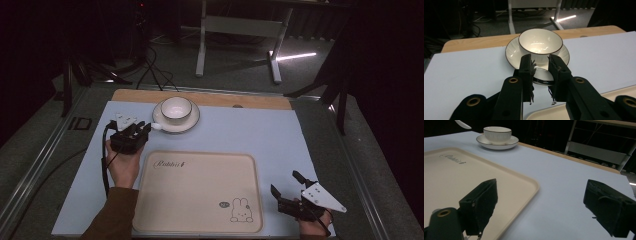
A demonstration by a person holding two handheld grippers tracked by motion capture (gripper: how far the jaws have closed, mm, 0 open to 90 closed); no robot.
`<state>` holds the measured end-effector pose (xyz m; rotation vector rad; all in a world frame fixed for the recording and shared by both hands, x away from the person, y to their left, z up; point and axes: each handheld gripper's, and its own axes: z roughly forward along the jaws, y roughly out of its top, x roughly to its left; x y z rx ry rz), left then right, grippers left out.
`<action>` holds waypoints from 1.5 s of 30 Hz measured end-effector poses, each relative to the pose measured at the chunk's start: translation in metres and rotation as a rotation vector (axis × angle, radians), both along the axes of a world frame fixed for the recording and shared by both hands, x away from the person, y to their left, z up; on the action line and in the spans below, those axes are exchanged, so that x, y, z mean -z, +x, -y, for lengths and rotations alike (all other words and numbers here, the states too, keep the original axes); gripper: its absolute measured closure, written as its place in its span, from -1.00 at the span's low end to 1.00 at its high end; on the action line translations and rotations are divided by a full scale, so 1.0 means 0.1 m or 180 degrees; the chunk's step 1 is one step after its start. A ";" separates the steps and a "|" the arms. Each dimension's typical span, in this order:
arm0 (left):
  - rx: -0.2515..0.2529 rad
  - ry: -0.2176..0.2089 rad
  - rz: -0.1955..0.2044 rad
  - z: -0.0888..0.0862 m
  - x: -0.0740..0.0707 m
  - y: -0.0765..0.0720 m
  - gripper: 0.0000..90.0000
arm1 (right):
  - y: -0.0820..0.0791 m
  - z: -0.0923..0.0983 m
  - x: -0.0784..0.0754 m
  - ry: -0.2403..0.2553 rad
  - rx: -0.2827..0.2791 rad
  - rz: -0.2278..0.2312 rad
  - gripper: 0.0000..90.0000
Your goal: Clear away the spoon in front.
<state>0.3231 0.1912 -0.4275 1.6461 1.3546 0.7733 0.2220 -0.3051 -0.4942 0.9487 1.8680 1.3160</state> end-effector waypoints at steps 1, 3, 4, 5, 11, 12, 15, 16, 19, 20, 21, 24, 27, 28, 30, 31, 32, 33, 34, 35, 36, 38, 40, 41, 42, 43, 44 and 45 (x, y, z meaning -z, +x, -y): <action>-0.0006 -0.0010 0.0000 0.00 0.01 -0.02 0.65 | 0.00 0.00 0.00 -0.0004 -0.0001 0.0000 -0.74; -0.0016 -0.0022 0.0001 0.00 0.03 -0.04 0.65 | 0.00 0.00 0.00 -0.0001 0.0000 0.0001 -0.74; -0.0009 -0.0024 -0.0001 0.00 0.03 -0.06 0.65 | 0.00 0.00 0.00 -0.0001 0.0000 0.0001 -0.74; -0.0016 -0.0036 -0.0004 0.00 0.04 -0.07 0.65 | 0.00 0.00 0.00 -0.0001 0.0000 0.0001 -0.74; -0.0028 -0.0049 -0.0003 0.01 0.07 -0.14 0.65 | 0.00 0.00 0.00 -0.0002 -0.0001 0.0000 -0.74; -0.0028 -0.0026 -0.0003 0.02 0.09 -0.17 0.65 | 0.00 0.00 0.00 -0.0002 -0.0001 0.0002 -0.74; -0.0038 -0.0011 -0.0006 0.03 0.10 -0.21 0.65 | 0.00 0.00 0.00 0.0001 -0.0001 -0.0002 -0.74; -0.0036 -0.0001 -0.0011 0.03 0.11 -0.21 0.65 | 0.00 -0.01 0.00 0.0000 -0.0002 -0.0002 -0.74; -0.0038 0.0001 -0.0014 0.05 0.13 -0.24 0.65 | 0.00 -0.01 0.00 -0.0003 -0.0003 0.0000 -0.74; -0.0037 0.0005 -0.0014 0.05 0.14 -0.25 0.65 | 0.00 -0.01 0.00 -0.0002 -0.0004 -0.0002 -0.74; -0.0042 0.0010 -0.0014 0.06 0.15 -0.26 0.65 | 0.00 -0.01 0.00 -0.0001 -0.0002 -0.0008 -0.74; -0.0041 -0.0003 -0.0019 0.07 0.17 -0.29 0.65 | 0.00 -0.01 0.00 0.0002 -0.0001 -0.0003 -0.74; -0.0043 -0.0014 -0.0019 0.08 0.19 -0.32 0.65 | 0.00 -0.01 0.00 -0.0003 -0.0003 -0.0004 -0.74; -0.0041 -0.0027 -0.0019 0.08 0.20 -0.32 0.65 | 0.00 -0.01 0.00 -0.0002 -0.0002 -0.0005 -0.74; -0.0038 -0.0009 -0.0024 0.09 0.21 -0.34 0.65 | 0.00 -0.01 0.00 0.0000 -0.0003 0.0001 -0.74; -0.0035 -0.0005 -0.0027 0.10 0.22 -0.35 0.65 | 0.00 0.00 0.00 0.0000 -0.0004 0.0003 -0.74; -0.0036 -0.0006 -0.0026 0.10 0.23 -0.36 0.65 | 0.00 0.00 0.00 -0.0001 -0.0003 0.0002 -0.74; -0.0035 -0.0004 -0.0029 0.11 0.24 -0.38 0.65 | 0.00 0.00 0.00 -0.0003 -0.0002 0.0000 -0.74; -0.0032 -0.0002 -0.0031 0.11 0.24 -0.38 0.65 | 0.00 0.00 0.00 -0.0005 -0.0001 0.0003 -0.74; -0.0035 -0.0009 -0.0030 0.11 0.25 -0.40 0.65 | 0.00 0.00 0.00 -0.0004 -0.0001 0.0001 -0.74; -0.0035 -0.0003 -0.0033 0.11 0.26 -0.41 0.65 | 0.00 0.00 0.00 -0.0005 -0.0002 0.0000 -0.74; -0.0048 -0.0016 -0.0029 0.11 0.27 -0.43 0.65 | 0.00 -0.01 0.00 -0.0005 -0.0003 0.0001 -0.74; -0.0052 -0.0030 -0.0028 0.11 0.29 -0.45 0.65 | 0.00 -0.01 0.00 -0.0010 -0.0001 -0.0001 -0.74; -0.0052 -0.0030 -0.0028 0.11 0.29 -0.45 0.65 | 0.00 -0.01 0.00 -0.0010 -0.0001 -0.0001 -0.74; -0.0055 -0.0032 -0.0029 0.10 0.30 -0.48 0.65 | 0.00 -0.01 0.00 -0.0009 -0.0002 0.0000 -0.74; -0.0060 -0.0042 -0.0027 0.10 0.31 -0.49 0.65 | 0.00 -0.01 0.00 -0.0009 -0.0002 0.0000 -0.74; -0.0059 -0.0034 -0.0026 0.10 0.31 -0.50 0.65 | 0.00 -0.01 0.00 -0.0012 -0.0004 0.0000 -0.74; -0.0064 -0.0035 -0.0024 0.10 0.31 -0.51 0.65 | 0.00 -0.01 0.00 -0.0013 -0.0006 -0.0001 -0.74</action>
